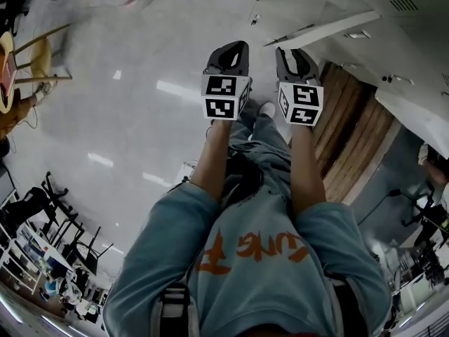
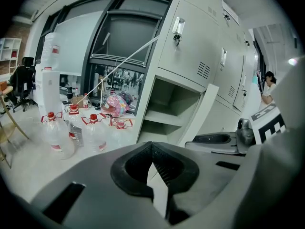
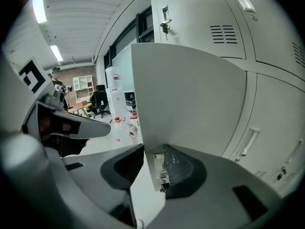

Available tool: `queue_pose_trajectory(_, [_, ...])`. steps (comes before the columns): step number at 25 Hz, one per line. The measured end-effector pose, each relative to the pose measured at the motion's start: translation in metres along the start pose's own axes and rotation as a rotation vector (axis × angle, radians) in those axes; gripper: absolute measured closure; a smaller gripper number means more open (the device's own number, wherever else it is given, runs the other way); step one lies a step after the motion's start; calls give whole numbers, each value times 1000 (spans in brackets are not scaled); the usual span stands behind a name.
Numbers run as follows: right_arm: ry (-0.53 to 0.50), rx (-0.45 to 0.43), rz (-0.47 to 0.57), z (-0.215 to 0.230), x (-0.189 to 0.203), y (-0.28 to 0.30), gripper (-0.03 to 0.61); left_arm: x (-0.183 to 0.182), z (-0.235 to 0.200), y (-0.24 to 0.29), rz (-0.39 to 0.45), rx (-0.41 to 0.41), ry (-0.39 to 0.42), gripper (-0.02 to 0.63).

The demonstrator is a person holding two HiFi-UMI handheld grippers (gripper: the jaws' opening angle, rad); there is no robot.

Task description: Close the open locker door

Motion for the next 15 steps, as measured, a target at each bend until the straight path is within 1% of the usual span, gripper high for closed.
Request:
queue_pose_trajectory(8, [28, 53, 13, 4, -29, 42, 436, -22, -22, 19, 19, -6, -5, 595])
queue_pose_trajectory(15, [27, 58, 32, 13, -51, 66, 446, -41, -37, 32, 48, -4, -20, 595])
Point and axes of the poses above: the fingertips, and each gripper's own axes: y forward along the fingers, z to its right, x out of its underside, the point moved 6 cm from there along -y, backward along the fingers, and after that the axes turned 15 degrees about -x, right-handed, at the moved point
